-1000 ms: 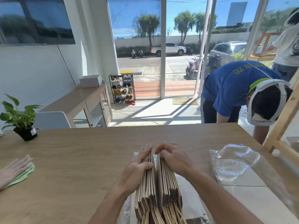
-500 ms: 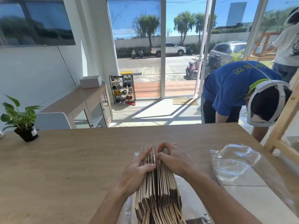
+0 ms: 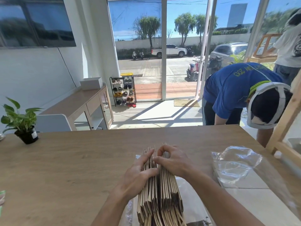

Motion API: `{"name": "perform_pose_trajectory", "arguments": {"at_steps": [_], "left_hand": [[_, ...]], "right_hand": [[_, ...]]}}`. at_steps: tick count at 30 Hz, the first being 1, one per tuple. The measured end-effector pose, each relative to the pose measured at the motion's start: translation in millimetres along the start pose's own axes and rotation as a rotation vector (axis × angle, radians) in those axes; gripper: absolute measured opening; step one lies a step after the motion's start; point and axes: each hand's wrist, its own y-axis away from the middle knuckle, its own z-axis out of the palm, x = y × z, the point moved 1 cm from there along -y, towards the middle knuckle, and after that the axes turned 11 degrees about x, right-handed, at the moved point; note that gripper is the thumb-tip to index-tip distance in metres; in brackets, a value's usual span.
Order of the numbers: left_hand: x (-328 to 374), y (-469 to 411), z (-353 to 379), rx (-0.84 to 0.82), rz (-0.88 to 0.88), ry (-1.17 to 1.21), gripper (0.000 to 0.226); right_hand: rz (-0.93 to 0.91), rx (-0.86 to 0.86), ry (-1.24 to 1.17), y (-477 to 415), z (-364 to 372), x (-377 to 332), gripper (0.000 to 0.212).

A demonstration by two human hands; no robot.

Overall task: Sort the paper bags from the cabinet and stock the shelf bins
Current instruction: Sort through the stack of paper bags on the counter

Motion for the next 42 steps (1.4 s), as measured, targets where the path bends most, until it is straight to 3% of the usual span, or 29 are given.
{"name": "perform_pose_trajectory", "arguments": {"at_steps": [4,8,12,22,31,42], "left_hand": [[-0.6,0.2,-0.1,-0.002,0.007,0.019,0.076],[-2.7,-2.1,0.1,0.011,0.011,0.029,0.072],[-1.7,-2.7,2.4,0.011,0.007,0.021,0.072],[-2.6,-1.8,3.7,0.0,0.005,0.026,0.077],[-8.7,-4.3,3.1,-0.011,-0.012,0.052,0.077],[-7.2,-4.0,3.9,-0.01,0.031,0.05,0.08]], "right_hand": [[-0.002,0.01,-0.038,1.0,1.4,0.3,0.003],[-0.017,0.017,-0.078,1.7,0.8,2.2,0.018],[-0.006,0.008,-0.093,3.1,2.3,1.7,0.02],[0.004,-0.005,-0.057,2.8,2.4,1.8,0.003],[-0.011,0.001,-0.071,0.0,7.2,4.5,0.022],[-0.035,0.005,-0.025,4.2,3.8,1.1,0.008]]}}
